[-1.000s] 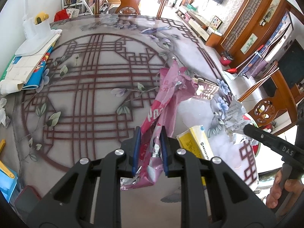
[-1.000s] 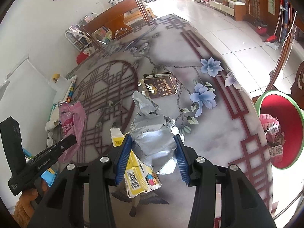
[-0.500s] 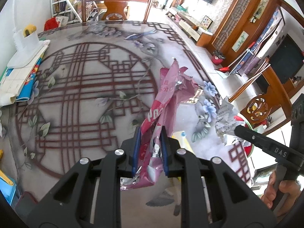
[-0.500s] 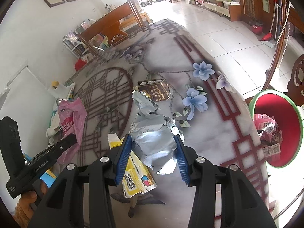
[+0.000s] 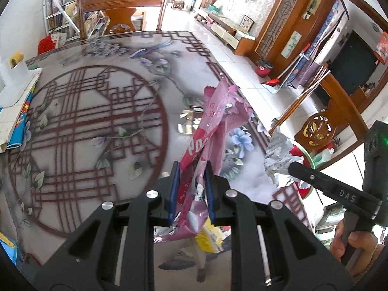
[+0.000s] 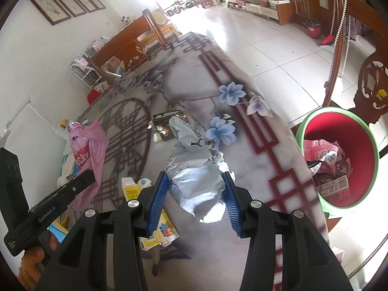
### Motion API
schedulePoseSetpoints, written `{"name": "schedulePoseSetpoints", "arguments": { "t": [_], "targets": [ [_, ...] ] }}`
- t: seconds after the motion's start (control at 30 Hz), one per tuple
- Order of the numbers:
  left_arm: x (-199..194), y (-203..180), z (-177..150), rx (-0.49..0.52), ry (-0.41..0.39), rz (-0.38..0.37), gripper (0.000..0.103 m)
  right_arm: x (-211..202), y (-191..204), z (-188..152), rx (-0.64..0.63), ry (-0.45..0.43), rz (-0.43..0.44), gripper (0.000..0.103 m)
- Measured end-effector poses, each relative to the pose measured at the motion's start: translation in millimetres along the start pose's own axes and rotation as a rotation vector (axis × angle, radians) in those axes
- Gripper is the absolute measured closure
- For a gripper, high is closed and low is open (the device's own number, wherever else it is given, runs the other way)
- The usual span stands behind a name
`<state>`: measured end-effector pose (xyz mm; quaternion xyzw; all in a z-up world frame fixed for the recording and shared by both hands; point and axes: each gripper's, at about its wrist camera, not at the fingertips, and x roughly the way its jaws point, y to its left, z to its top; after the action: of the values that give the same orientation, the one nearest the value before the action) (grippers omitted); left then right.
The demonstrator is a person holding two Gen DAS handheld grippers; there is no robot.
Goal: Collect trash
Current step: 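Carry the pink bag and silver foil over the red bin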
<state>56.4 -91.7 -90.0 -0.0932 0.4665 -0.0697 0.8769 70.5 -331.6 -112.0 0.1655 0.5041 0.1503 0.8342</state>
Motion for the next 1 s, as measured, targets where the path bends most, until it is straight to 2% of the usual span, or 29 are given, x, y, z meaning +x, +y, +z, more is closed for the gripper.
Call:
{"name": "schedulePoseSetpoints", "arguments": {
  "t": [0.57, 1.0],
  "targets": [
    [22.1, -66.1, 18.5, 0.043, -0.006, -0.054, 0.084, -30.3, -66.0, 15.4, 0.059, -0.039, -0.047, 0.059],
    [57.0, -134.8, 29.0, 0.097, 0.024, -0.096, 0.084, -54.4, -134.1, 28.4, 0.125, -0.062, -0.087, 0.059]
  ]
}}
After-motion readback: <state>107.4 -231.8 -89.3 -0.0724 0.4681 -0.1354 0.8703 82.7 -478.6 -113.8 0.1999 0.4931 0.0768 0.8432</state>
